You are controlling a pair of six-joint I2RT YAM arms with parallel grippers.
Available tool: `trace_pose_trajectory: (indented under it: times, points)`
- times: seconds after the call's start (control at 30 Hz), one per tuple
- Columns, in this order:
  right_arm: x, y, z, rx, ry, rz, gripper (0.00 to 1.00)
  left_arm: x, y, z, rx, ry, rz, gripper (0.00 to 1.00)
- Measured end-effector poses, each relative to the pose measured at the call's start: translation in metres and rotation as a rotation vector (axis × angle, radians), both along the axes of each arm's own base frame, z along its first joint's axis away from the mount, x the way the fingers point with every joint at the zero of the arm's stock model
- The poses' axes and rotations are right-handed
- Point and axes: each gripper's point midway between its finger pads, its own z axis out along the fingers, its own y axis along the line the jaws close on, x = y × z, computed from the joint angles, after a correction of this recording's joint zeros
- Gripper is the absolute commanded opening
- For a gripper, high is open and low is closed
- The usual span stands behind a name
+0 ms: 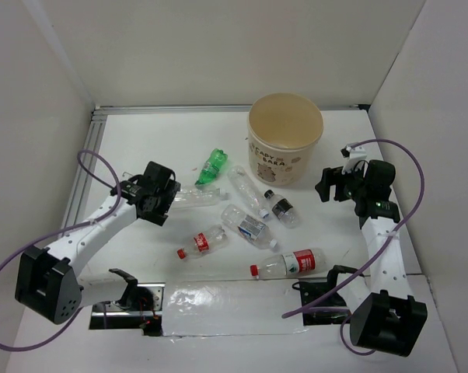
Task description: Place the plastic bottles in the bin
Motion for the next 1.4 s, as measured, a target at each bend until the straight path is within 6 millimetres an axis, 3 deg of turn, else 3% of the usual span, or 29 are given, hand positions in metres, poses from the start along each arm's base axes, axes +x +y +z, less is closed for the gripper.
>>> trace_pose_trajectory:
  times: [0.2, 0.57, 0.67, 0.7, 0.83, 0.97, 1.03, 1.1, 1.2, 1.27, 1.4]
  points:
    - [-0.001, 0.004, 0.001, 0.009, -0.004, 0.026, 0.89, 0.011, 0.010, -0.023, -0.026, 0.086, 0.126, 1.00]
    - [-0.003, 0.009, 0.005, 0.024, -0.018, 0.054, 0.93, 0.083, -0.002, -0.051, -0.043, 0.138, 0.166, 0.99]
    - [-0.004, 0.013, 0.005, 0.020, -0.022, 0.084, 0.93, 0.091, -0.008, -0.069, -0.034, 0.184, 0.144, 0.78]
    - [-0.005, 0.014, 0.004, 0.020, -0.021, 0.096, 0.93, 0.091, -0.009, -0.075, -0.029, 0.201, 0.139, 0.66]
    - [-0.012, 0.021, -0.003, 0.017, 0.006, 0.159, 0.93, 0.092, -0.011, -0.080, -0.024, 0.203, 0.100, 0.49]
    - [-0.018, 0.027, -0.010, 0.019, 0.039, 0.215, 0.93, 0.093, -0.012, -0.077, 0.009, 0.192, 0.016, 0.00]
    - [-0.018, 0.027, -0.011, 0.018, 0.048, 0.229, 0.88, 0.090, -0.012, -0.071, 0.048, 0.185, -0.063, 0.00]
    - [-0.017, 0.029, -0.010, 0.022, 0.047, 0.241, 0.82, 0.088, -0.017, -0.055, 0.084, 0.148, -0.144, 0.00]
    - [-0.015, 0.031, -0.009, 0.038, 0.053, 0.257, 0.78, 0.089, -0.040, 0.007, 0.140, -0.026, -0.319, 0.00]
    - [-0.014, 0.033, -0.010, 0.053, 0.064, 0.264, 0.78, 0.095, -0.063, 0.068, 0.158, -0.222, -0.437, 0.00]
    - [-0.013, 0.034, -0.016, 0.072, 0.088, 0.264, 0.77, 0.104, -0.108, 0.212, 0.165, -0.655, -0.600, 0.00]
